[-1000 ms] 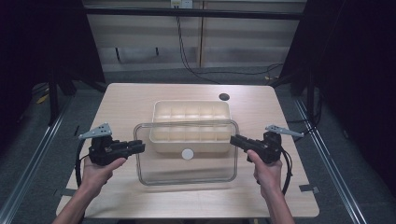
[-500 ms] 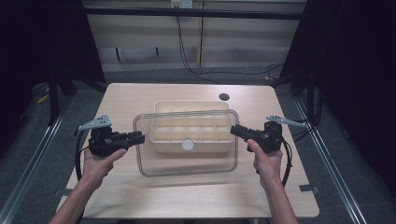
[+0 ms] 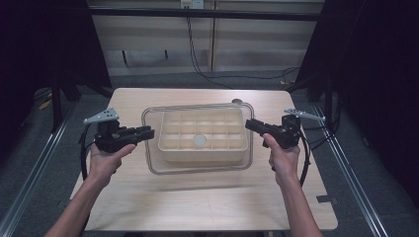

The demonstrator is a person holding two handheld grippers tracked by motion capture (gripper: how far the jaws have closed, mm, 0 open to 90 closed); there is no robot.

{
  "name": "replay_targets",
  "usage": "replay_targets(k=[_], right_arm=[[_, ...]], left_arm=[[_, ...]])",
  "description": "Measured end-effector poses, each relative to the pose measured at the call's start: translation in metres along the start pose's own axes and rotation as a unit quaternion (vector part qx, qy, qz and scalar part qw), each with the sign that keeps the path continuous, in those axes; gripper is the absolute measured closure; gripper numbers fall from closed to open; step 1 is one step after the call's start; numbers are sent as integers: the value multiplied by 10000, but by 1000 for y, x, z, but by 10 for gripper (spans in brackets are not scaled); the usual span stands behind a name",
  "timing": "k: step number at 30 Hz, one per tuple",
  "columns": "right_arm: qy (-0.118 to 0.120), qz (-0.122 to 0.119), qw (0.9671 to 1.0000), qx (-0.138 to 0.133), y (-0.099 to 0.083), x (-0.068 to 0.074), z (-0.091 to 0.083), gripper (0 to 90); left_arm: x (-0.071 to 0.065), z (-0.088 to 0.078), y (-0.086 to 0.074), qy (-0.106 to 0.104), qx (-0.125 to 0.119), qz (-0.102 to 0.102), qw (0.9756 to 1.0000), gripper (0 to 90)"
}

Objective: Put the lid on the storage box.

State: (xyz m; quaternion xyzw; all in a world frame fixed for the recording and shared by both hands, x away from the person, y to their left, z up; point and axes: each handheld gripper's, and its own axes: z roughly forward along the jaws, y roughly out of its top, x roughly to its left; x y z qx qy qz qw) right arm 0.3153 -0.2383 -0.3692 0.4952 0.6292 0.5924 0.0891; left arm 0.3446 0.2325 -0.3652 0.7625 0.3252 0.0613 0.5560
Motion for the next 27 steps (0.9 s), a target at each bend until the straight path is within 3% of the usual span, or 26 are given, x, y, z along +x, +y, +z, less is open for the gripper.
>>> replay_targets(k=[11, 27], right_arm=[[-99, 74, 9999, -67, 17, -9, 9, 719], [-159, 150, 9997, -78, 39, -12, 25, 732]], left_arm=[[10, 10, 18, 55, -92, -79, 9999, 714], [28, 17, 37, 182, -135, -156, 9996, 708]])
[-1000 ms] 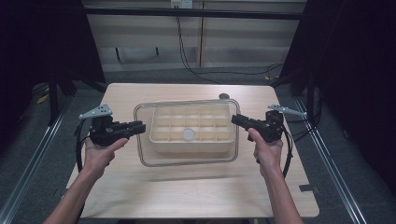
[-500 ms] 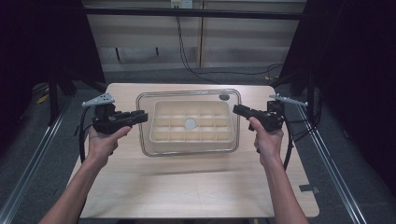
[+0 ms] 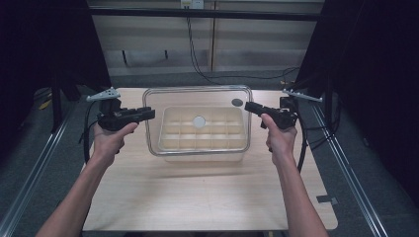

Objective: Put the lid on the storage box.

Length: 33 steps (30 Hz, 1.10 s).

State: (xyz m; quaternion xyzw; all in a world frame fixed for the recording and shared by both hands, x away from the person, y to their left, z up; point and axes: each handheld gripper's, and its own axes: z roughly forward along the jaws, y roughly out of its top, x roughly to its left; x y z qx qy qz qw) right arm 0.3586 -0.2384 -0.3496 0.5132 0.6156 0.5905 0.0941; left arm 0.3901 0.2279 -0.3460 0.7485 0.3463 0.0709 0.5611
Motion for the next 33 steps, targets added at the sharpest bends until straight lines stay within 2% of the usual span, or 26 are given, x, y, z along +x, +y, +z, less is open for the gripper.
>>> replay_targets(k=[1, 8, 13, 17, 24, 33], right_arm=[[-6, -7, 10000, -16, 1, -1, 1, 732], [-77, 50, 10000, 4, 7, -8, 6, 735], [-111, 153, 9998, 79, 2, -13, 9, 741], [-183, 135, 9996, 146, 1, -17, 11, 743], [-294, 187, 9992, 171, 0, -25, 13, 746], [-270, 312, 9990, 175, -5, -38, 24, 746]], left_arm=[[1, 1, 1, 28, 17, 31, 10000, 708], [5, 10, 5, 77, 32, -88, 9999, 704], [12, 18, 2, 126, 105, -191, 9997, 699], [16, 28, -1, 179, 175, -312, 9992, 694], [21, 37, -2, 185, 263, -320, 9990, 687], [27, 46, -1, 218, 334, -274, 9988, 672]])
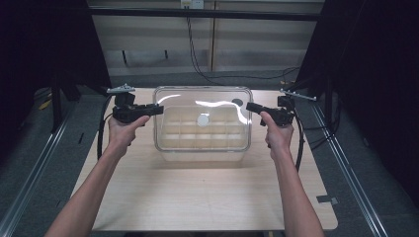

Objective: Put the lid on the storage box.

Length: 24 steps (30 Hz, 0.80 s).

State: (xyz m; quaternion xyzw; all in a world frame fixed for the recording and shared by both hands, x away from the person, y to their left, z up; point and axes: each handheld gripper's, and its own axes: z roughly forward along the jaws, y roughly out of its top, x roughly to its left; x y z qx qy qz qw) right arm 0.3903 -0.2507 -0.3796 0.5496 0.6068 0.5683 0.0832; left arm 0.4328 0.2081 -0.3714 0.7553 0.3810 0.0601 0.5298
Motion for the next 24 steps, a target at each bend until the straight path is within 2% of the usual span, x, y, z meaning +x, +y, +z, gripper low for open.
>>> replay_targets(k=[15, 21, 24], right_arm=[[-135, -5, 9998, 162, 0, -15, 19, 734], [-221, 11, 9996, 191, -3, -20, 27, 722], [-243, 30, 9995, 199, -4, -22, 29, 720]], left_arm=[[18, 17, -5, -15, 37, -147, 9999, 645], [24, 22, -8, 89, 183, -3, 9998, 620], [25, 24, -10, 70, 196, -15, 9998, 617]])
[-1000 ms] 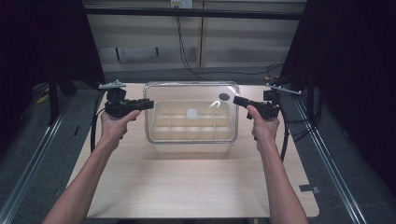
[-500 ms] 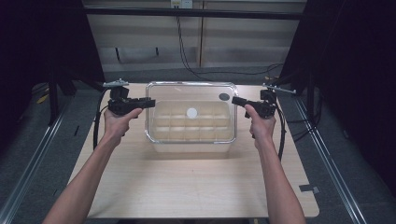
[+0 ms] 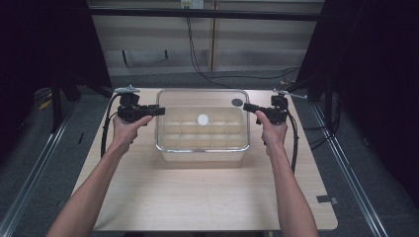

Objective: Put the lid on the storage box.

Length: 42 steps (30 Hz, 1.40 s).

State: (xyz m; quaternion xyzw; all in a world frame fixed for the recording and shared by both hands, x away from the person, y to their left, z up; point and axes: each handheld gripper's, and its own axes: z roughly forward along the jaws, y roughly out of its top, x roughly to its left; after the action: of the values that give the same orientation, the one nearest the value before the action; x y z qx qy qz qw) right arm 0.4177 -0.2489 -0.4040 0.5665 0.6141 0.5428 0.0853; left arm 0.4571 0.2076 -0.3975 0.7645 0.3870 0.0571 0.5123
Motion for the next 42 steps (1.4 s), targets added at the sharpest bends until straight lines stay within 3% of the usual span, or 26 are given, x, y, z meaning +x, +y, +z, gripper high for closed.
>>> replay_targets(k=[4, 13, 25, 36, 42], right_arm=[[-21, -11, 10000, 9, -1, -1, 2, 716], [-194, -5, 9998, 96, -4, -4, 11, 691], [-350, 80, 9991, 206, -10, -12, 24, 663], [-563, 108, 9979, 309, -17, -16, 33, 643], [-630, 157, 9973, 347, -20, -18, 36, 637]], left_arm=[[2, 2, -2, 2, 60, -2, 10000, 605], [10, 13, -11, -50, 94, -258, 9996, 580], [20, 23, -17, -129, 214, -448, 9987, 563], [25, 29, -24, -9, 455, -381, 9982, 538], [26, 30, -26, -22, 445, -425, 9981, 538]])
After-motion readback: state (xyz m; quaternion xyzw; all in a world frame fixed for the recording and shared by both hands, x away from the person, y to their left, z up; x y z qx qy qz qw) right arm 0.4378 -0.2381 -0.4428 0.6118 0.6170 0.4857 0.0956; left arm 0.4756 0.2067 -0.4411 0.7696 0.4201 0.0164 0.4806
